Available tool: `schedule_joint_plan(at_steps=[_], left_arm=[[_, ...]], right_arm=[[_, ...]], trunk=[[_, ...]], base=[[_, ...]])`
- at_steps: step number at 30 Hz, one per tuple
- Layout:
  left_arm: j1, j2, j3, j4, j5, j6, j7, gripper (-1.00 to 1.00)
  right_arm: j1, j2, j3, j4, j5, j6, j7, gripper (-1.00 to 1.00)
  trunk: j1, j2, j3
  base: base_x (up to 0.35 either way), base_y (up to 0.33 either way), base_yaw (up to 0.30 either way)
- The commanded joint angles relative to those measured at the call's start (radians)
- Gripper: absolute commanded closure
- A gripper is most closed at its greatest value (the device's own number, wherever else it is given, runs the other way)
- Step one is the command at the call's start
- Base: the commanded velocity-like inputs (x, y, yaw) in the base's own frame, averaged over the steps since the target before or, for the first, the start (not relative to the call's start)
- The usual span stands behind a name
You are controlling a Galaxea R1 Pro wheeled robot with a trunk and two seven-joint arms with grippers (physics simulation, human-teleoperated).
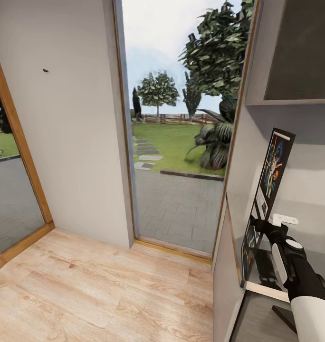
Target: Pick up the poster from the kitchen countertop and hang it on one of the wall nails in the kitchen.
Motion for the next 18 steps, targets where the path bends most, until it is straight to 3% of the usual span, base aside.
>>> schedule_joint_plan(at_steps=[1,18], left_arm=[[0.0,-0.001,0.002,-0.001,-0.002,-0.001,-0.001,-1.0],[0.0,-0.001,0.002,-0.001,-0.002,-0.001,-0.001,-1.0]], right_arm=[[-0.001,0.0,-0.002,-0.001,0.001,0.005,0.006,-1.0],[-0.001,0.001,-0.003,-0.003,-0.001,0.005,0.006,-1.0]], trunk=[[0.0,-0.001,-0.001],[0.0,-0.001,-0.001]], base=[[0.002,0.0,0.0],[0.0,0.0,0.0]])
